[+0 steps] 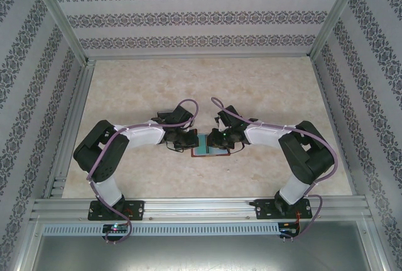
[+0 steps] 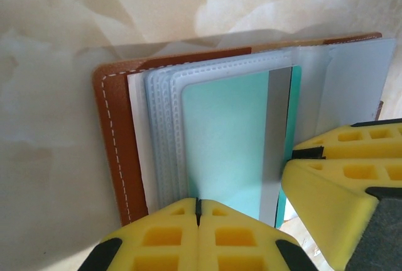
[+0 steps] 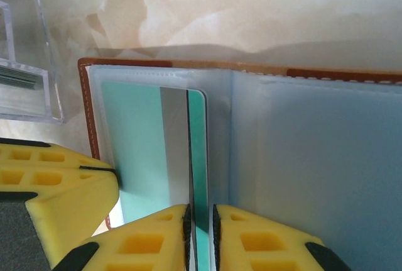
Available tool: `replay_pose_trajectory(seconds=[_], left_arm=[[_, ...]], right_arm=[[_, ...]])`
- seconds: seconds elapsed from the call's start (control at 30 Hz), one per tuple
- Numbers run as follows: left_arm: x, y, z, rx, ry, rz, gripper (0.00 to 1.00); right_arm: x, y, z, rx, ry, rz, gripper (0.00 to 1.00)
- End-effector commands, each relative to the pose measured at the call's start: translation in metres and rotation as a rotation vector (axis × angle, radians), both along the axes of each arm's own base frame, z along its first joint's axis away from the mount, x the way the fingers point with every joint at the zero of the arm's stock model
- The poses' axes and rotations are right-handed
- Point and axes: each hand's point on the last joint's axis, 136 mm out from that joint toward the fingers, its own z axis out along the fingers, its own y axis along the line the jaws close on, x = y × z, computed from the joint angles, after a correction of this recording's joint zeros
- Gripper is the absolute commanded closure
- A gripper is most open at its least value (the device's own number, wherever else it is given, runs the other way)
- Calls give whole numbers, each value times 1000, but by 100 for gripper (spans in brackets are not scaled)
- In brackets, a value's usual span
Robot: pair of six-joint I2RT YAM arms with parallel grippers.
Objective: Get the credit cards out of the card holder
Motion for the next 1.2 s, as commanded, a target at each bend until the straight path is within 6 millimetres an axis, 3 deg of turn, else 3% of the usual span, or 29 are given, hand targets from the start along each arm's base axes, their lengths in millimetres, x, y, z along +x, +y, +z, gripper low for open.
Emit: replay_pose_trajectory(seconds=[0.0, 0.17, 0.3, 0.67, 0.8, 0.87, 0.97, 1.17], left_arm=[[-10, 15, -18, 61, 47, -2, 98], [-11, 14, -18, 55, 47, -4, 98], [-12, 17, -19, 68, 49, -3, 98], [-16, 28, -26, 121, 70, 16, 100], [-14, 25, -25, 112, 66, 12, 100], [-13, 24, -25, 109, 68, 9, 100], [-13, 22, -26, 105, 74, 4, 100], [-13, 20, -27, 105, 81, 2, 100]], right_arm=[[-1, 3, -4, 0, 33, -2, 79], [-1, 6, -4, 9, 31, -2, 86], [-1, 3, 0, 10, 17, -11, 100], [2, -20, 12, 9, -20, -57, 100], [1, -18, 11, 25, -13, -45, 100], [1, -15, 9, 28, -5, -38, 86], [2, -11, 4, 29, 4, -30, 76], [4, -9, -2, 25, 16, -25, 73]])
